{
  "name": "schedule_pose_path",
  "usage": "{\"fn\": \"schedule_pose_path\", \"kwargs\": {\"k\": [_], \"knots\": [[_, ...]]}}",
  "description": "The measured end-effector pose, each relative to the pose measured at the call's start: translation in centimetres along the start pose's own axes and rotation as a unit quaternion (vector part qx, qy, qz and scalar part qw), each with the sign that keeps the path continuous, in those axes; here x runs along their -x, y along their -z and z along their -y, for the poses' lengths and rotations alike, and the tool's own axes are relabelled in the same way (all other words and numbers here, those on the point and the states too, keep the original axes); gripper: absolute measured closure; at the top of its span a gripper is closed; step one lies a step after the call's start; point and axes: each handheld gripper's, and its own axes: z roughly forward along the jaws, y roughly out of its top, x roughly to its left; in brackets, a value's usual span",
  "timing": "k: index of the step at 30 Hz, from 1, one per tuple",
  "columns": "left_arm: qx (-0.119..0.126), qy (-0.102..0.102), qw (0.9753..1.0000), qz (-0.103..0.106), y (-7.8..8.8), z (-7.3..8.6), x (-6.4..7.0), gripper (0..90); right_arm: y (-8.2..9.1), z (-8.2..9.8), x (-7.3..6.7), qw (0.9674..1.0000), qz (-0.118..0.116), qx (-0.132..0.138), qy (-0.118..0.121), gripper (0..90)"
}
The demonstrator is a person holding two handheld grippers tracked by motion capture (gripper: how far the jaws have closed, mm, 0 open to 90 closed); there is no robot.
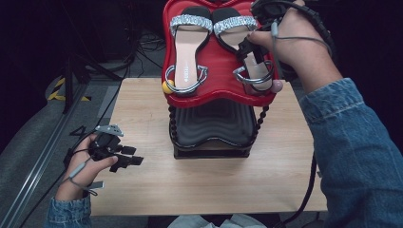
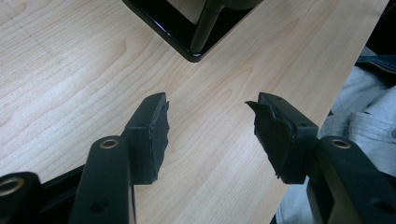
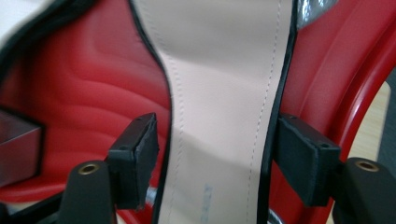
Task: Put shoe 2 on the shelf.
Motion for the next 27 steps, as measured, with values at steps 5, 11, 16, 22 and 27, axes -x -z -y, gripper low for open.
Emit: {"fn": "schedule_pose_path", "kwargs": {"k": [5,11,16,22,27], "knots": [[-0.002,0.0,1.0,-0.001,0.1,0.2,0.2,45.0,1.9,0.5,0.2,0.9989,-0.018,0.035,0.025,30.6],[-0.002,0.003,1.0,-0.003,0.2,0.4,0.3,43.7,4.6,2.0,1.1,0.9957,-0.037,0.07,0.05,35.6],[-0.013,0.002,0.9999,-0.011,-0.2,0.3,0.2,43.0,6.3,4.0,2.9,0.995,-0.042,0.074,0.053,43.0],[-0.018,0.001,0.9997,-0.013,-0.3,0.2,0.2,42.8,7.6,6.6,5.4,0.9937,-0.05,0.072,0.069,47.3],[-0.017,0.0,0.9997,-0.015,-0.4,0.2,0.2,42.7,8.2,8.6,7.1,0.9936,-0.053,0.07,0.071,48.9]]}}
